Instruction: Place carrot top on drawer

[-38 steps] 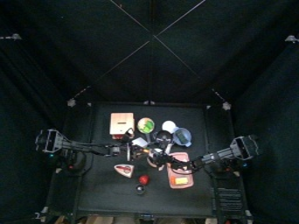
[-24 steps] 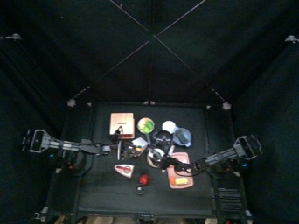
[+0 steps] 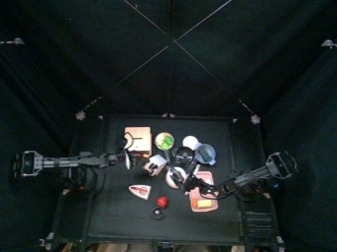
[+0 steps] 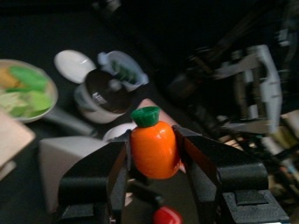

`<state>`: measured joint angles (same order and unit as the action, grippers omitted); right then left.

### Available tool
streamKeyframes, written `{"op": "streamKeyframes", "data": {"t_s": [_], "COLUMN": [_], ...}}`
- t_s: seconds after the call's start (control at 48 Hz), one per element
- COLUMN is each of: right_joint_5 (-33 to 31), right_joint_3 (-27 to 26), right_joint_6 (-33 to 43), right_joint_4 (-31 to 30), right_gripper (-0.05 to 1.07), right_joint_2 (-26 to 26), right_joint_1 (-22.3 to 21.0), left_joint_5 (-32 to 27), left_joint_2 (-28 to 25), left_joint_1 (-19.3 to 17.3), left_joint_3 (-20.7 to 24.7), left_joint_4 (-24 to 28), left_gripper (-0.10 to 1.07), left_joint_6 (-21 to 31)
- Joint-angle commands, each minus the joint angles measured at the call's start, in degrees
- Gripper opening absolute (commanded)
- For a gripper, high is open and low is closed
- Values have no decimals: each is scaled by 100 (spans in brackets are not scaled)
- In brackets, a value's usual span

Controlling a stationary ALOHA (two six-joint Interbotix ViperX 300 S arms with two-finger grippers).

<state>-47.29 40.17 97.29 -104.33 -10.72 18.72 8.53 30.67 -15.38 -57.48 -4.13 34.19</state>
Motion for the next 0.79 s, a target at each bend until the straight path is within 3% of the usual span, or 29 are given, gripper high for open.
{"op": "streamKeyframes", "data": {"t_s": [0.0,0.271,0.458,0.771], "right_joint_5": [-35,-62,-62,-18], "right_joint_3": [-79,-44,-62,-114], "right_joint_6": [18,18,18,18], "right_joint_4": [-9,97,105,97], "right_gripper": [104,104,104,104], "right_joint_2": [-167,-158,-105,-18], "right_joint_1": [0,-26,-44,-123], "left_joint_5": [-668,-861,-1195,-1204], "left_joint_2": [70,308,299,220], "left_joint_1": [-220,-1072,-1793,-2048], "left_joint_3": [325,123,-105,-193], "left_joint_4": [105,422,255,246], "left_gripper": [63,63,63,65], "left_joint_6": [-255,-624,-615,-650]}}
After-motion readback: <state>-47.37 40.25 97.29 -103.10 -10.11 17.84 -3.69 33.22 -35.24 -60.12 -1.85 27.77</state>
